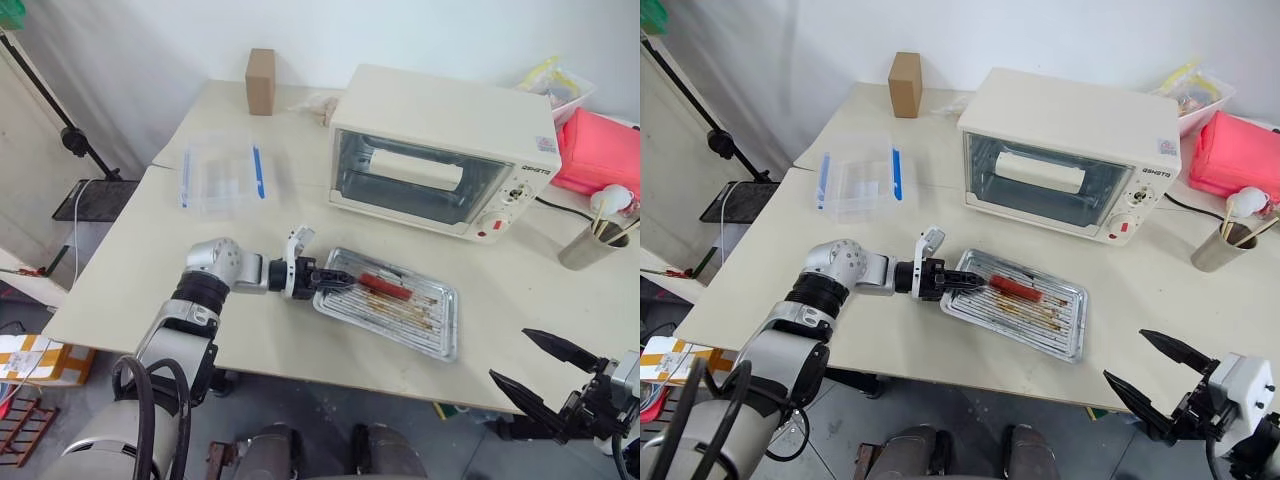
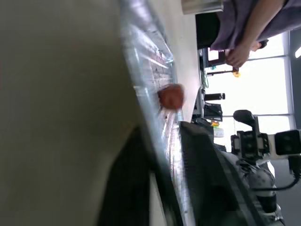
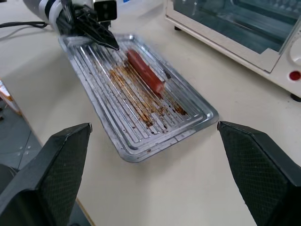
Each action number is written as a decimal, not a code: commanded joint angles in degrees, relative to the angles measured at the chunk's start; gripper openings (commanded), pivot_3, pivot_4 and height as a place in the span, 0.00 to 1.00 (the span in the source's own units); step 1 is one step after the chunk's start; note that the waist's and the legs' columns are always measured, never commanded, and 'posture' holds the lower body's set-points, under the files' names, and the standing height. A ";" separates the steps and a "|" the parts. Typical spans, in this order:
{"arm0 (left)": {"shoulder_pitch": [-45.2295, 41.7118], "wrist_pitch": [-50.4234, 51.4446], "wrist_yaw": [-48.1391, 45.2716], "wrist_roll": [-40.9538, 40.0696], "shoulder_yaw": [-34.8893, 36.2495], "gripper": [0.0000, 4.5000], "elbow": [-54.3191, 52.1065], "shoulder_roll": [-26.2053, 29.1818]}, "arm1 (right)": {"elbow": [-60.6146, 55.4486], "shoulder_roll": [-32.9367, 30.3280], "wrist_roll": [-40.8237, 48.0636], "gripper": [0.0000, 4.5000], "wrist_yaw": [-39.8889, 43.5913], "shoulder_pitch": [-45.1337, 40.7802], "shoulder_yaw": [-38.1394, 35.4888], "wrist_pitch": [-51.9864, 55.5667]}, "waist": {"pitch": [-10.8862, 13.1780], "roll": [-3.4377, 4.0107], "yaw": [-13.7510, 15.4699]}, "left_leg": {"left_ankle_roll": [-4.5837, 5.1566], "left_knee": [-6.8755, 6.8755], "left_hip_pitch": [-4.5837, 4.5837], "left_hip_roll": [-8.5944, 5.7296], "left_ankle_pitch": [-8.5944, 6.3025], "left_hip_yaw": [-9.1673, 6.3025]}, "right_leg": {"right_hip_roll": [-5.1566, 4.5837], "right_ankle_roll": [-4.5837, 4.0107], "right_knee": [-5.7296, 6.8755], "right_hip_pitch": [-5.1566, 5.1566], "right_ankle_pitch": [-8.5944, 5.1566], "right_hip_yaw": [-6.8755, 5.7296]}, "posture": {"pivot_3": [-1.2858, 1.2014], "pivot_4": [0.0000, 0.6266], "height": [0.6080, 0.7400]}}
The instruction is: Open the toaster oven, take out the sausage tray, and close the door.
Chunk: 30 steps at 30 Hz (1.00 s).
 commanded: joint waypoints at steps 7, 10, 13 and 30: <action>8.59 5.61 -4.13 1.22 3.47 0.94 -15.91 5.93 | -0.02 -0.71 0.30 1.00 0.62 -2.47 0.69 -1.41 | 0.00 0.01 -1.75 | 0.19 -0.08 -0.04 0.03 0.15 0.00 | 0.01 -0.03 0.03 -0.10 -0.02 0.03 | 0.52 0.24 1.00; 12.73 5.49 -3.96 -0.36 8.42 0.99 -22.87 8.72 | 0.94 -1.24 0.04 1.00 1.89 -3.75 1.48 -1.70 | -0.01 0.01 -3.07 | 0.11 -0.18 0.04 0.07 0.21 0.02 | 0.04 -0.09 0.10 -0.13 -0.05 0.08 | 0.52 0.24 1.00; 20.30 -4.21 -6.77 0.74 12.82 0.99 -32.11 13.47 | 2.90 -2.38 -0.13 1.00 2.48 -6.94 2.81 -1.62 | 0.00 0.01 -3.55 | 0.05 -0.21 0.07 0.11 0.26 0.02 | 0.08 -0.19 0.25 -0.23 -0.10 0.09 | 0.52 0.24 1.00; 40.47 -76.96 -27.54 22.65 15.09 0.99 -34.85 26.41 | 14.95 -9.73 -1.91 1.00 12.59 -24.12 10.73 -2.25 | 0.03 0.10 -2.26 | 0.25 -0.55 -0.08 0.08 0.14 0.00 | -0.10 -0.31 -0.19 -0.31 -0.14 -0.02 | 0.52 0.24 1.00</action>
